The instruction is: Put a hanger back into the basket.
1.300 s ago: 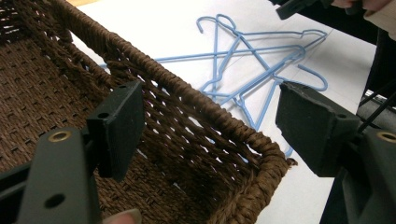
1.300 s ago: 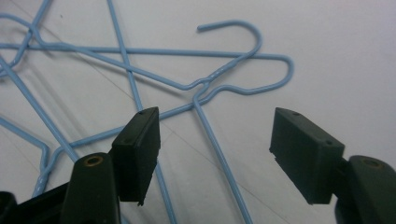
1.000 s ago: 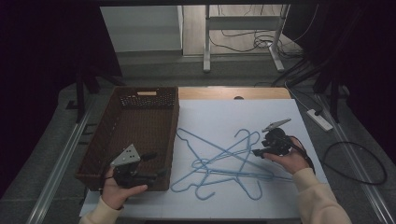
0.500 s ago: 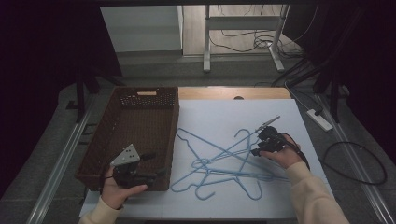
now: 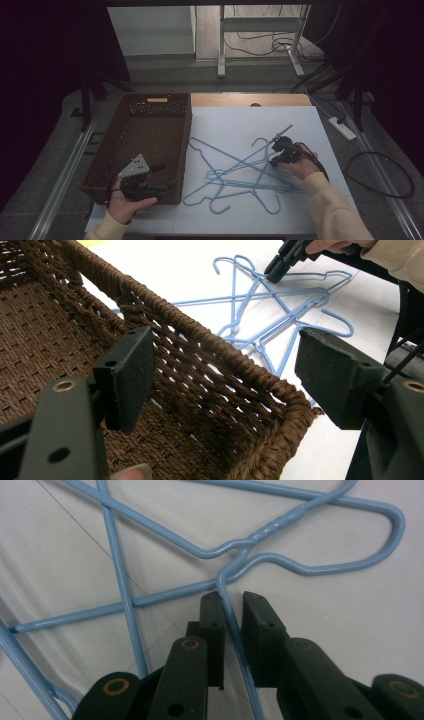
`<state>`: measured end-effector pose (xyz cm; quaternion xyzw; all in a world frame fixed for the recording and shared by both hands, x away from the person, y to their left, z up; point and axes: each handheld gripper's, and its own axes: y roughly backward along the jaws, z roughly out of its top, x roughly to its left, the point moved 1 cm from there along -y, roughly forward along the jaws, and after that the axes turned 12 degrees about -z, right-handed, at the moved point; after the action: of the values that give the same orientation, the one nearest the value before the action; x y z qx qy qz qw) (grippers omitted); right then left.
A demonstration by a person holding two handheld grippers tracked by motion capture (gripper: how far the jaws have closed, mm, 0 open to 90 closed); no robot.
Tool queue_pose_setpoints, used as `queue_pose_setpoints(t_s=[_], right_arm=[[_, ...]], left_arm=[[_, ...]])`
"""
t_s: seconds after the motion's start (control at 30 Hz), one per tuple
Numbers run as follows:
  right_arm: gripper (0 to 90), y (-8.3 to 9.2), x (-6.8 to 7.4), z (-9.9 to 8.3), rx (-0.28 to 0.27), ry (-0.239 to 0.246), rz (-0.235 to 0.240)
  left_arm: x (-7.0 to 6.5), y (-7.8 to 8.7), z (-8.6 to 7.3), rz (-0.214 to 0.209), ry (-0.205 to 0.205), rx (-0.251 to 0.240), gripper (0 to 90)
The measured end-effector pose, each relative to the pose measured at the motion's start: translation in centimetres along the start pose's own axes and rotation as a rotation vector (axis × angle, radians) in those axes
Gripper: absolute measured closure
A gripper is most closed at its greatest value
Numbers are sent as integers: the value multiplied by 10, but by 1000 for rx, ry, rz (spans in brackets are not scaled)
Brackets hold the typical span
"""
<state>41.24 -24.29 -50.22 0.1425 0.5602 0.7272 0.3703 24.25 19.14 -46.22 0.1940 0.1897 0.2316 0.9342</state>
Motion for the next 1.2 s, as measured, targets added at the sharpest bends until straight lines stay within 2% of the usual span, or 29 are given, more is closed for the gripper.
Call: queue_pose_setpoints(t_s=[0.07,0.17,0.23,0.37,0.5,0.7,0.73,0.8,0.83,0.87,0.9,1.03,1.07,1.17,1.2], right_arm=[[833,1,0,1,20,13,9],[867,4,-1,1,24,0,32],[866,8,-3,-1,16,-40,68],[873,18,-8,-5,-11,-86,128],[876,33,-13,-9,-47,-174,180],[877,56,-19,-14,-136,-317,316],[877,56,-19,-14,-136,-317,316],[878,64,-20,-15,-182,-350,364],[878,71,-20,-16,-225,-380,404],[878,71,-20,-16,-225,-380,404],[878,74,-20,-17,-247,-392,419],[878,89,-16,-17,-360,-440,475],[878,89,-16,-17,-360,-440,475],[878,98,-10,-17,-436,-488,497],[878,98,-10,-17,-436,-488,497]], left_arm=[[0,0,0,1,0,-1,246],[0,0,0,2,0,-1,246],[0,1,0,2,0,-3,246],[0,0,0,2,-2,-1,246],[-2,0,2,1,-7,-1,246],[-5,-1,4,-1,-12,-3,247],[-5,-1,4,-2,-14,-3,247],[-6,-1,5,-3,-15,-5,246],[-7,-1,6,-4,-17,-5,246],[-7,-1,6,-4,-17,-5,246],[-7,-1,6,-5,-20,-6,246],[-11,-3,9,-11,-24,-7,248],[-12,-3,11,-13,-25,-6,248],[-20,-5,17,-22,-36,-10,247],[-20,-5,17,-22,-36,-10,247]])
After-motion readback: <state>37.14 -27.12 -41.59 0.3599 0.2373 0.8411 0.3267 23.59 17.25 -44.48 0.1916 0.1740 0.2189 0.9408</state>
